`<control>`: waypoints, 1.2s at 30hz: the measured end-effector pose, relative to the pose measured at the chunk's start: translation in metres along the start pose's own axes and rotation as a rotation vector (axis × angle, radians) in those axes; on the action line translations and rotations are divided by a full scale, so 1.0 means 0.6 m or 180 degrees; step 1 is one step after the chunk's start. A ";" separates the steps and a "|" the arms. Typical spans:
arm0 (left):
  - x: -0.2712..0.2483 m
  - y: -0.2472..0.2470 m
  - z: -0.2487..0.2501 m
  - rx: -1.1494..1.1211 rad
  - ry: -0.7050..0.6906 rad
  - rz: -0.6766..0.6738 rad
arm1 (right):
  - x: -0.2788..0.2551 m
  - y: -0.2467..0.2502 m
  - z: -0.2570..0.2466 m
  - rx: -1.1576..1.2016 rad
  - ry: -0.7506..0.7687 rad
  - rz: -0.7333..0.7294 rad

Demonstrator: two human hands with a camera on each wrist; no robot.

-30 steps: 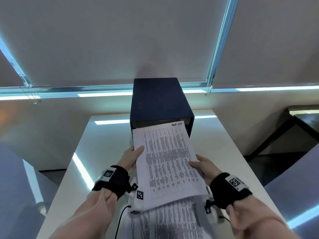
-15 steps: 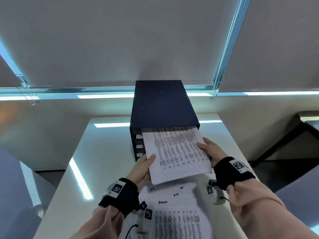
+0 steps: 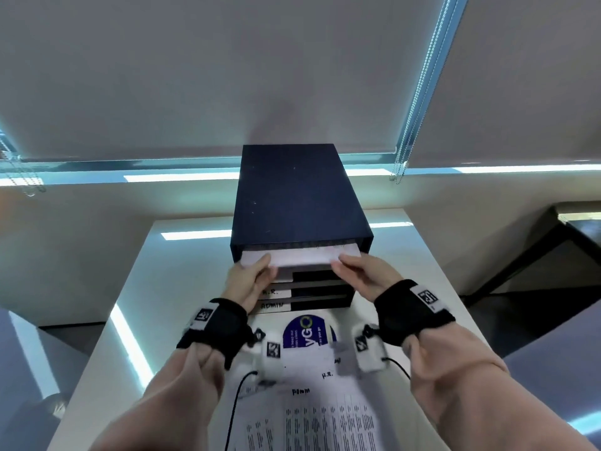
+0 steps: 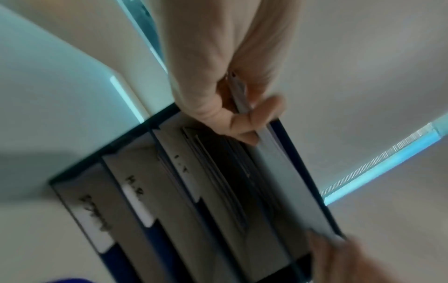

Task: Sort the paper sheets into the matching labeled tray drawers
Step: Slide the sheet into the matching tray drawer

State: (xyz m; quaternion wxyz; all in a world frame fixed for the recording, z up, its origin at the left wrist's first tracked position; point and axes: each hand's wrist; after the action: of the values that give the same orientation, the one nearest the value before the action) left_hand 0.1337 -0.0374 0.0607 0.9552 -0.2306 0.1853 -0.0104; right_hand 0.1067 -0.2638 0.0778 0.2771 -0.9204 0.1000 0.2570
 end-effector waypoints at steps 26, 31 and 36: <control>-0.161 0.137 -0.265 0.5627 -0.1014 -0.0860 | -0.132 0.196 0.300 -0.4465 -0.0173 0.1174; -0.166 0.142 -0.243 0.4904 -0.0533 -0.0529 | -0.141 0.186 0.277 -0.3802 0.0255 0.1081; -0.174 0.128 -0.162 0.2951 -0.0303 -0.0484 | -0.146 0.162 0.228 -0.2243 0.0303 0.0844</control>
State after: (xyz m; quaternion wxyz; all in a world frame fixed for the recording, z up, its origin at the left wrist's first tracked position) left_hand -0.0034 -0.0004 -0.0175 0.9614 0.2070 0.0997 -0.1515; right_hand -0.0565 -0.2637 -0.0179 -0.0971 -0.9492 0.1364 0.2662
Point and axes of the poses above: each hand's wrist, its own x-axis towards the middle knuckle, its own y-axis out of the back of the hand, z = x × y, and after that the axes turned 1 degree about -y, right-handed
